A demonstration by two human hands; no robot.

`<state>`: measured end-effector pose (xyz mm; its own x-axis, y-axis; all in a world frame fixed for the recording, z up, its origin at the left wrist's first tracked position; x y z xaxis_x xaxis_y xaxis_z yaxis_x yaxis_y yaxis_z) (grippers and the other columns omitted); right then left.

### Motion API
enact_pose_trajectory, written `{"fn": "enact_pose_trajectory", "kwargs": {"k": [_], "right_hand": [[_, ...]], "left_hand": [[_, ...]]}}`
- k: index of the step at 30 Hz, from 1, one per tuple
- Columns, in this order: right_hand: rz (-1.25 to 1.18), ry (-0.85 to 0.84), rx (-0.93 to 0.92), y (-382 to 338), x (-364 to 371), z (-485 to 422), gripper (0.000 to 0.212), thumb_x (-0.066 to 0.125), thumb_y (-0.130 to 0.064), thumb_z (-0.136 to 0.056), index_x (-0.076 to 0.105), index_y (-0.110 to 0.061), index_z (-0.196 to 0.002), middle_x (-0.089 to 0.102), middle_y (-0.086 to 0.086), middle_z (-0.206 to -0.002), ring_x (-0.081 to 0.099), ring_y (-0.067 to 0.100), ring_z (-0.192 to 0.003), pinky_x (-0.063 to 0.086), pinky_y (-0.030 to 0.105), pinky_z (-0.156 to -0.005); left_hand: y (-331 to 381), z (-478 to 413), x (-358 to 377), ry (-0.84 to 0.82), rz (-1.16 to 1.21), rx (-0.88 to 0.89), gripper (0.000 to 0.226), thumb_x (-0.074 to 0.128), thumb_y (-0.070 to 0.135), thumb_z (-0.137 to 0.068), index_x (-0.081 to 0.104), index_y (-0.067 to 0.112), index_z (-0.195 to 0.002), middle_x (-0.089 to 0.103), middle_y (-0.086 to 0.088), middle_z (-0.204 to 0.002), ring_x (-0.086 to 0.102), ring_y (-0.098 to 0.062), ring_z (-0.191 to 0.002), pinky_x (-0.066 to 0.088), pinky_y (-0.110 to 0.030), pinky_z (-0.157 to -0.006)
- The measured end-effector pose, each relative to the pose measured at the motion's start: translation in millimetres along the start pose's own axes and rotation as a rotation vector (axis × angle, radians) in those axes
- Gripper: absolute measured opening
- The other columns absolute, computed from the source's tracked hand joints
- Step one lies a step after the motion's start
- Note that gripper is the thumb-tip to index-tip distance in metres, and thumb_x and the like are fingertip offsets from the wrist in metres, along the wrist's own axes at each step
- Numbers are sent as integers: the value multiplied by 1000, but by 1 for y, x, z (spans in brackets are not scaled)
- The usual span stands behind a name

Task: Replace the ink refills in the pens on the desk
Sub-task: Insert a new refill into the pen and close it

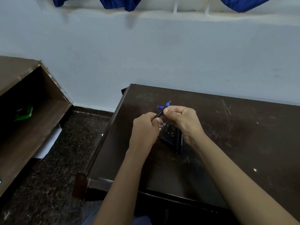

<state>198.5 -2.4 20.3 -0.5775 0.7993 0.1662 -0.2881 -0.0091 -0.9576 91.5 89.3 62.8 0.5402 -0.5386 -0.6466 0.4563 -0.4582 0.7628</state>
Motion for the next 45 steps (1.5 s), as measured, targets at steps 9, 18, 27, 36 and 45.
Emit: {"fn": "enact_pose_trajectory", "kwargs": {"k": [9, 18, 27, 36, 45], "right_hand": [[1583, -201, -105, 45, 20, 6, 41, 64, -29, -88, 55, -15, -125, 62, 9, -118, 51, 27, -116, 47, 37, -86], [782, 52, -134, 25, -4, -6, 31, 62, -8, -84, 63, -21, -112, 71, 5, -91, 70, 20, -82, 58, 38, -79], [-385, 240, -73, -21, -41, -4, 28, 59, 6, -88, 56, 0, -115, 64, 9, -76, 66, 11, -60, 60, 36, -78], [-189, 141, -112, -29, -26, 0, 24, 61, 3, -88, 59, -7, -109, 68, 10, -80, 71, 12, -69, 60, 26, -71], [-76, 89, -140, -20, -2, 10, 44, 72, 2, -80, 57, -5, -120, 69, 14, -81, 70, 22, -73, 59, 30, -70]], "left_hand": [[-9, -2, 0, 27, -36, -31, 17, 51, 20, -95, 66, 12, -97, 60, 5, -77, 51, -5, -63, 32, -10, -52], [-8, -3, -2, 19, -30, -20, 17, 51, 19, -94, 66, 13, -99, 62, 2, -83, 51, -5, -65, 33, -10, -53], [0, 0, 5, -40, 21, 0, 20, 50, 20, -95, 68, 14, -101, 70, -1, -90, 56, -5, -70, 38, -7, -54], [2, 1, 7, -55, 41, 14, 19, 51, 19, -94, 69, 14, -98, 71, 0, -95, 58, -4, -74, 40, -4, -55], [3, 0, 4, -18, 53, 35, 23, 51, 19, -95, 72, 11, -95, 71, 0, -81, 57, 0, -65, 38, 5, -60]]}}
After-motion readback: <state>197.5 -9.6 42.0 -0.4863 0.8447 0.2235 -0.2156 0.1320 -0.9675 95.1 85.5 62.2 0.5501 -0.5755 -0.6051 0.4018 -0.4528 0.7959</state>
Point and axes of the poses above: each hand's wrist, its own z-axis away from the middle knuckle, its own x-axis out of the palm, y = z × x, the point moved 10 cm from there along -z, towards the middle knuckle
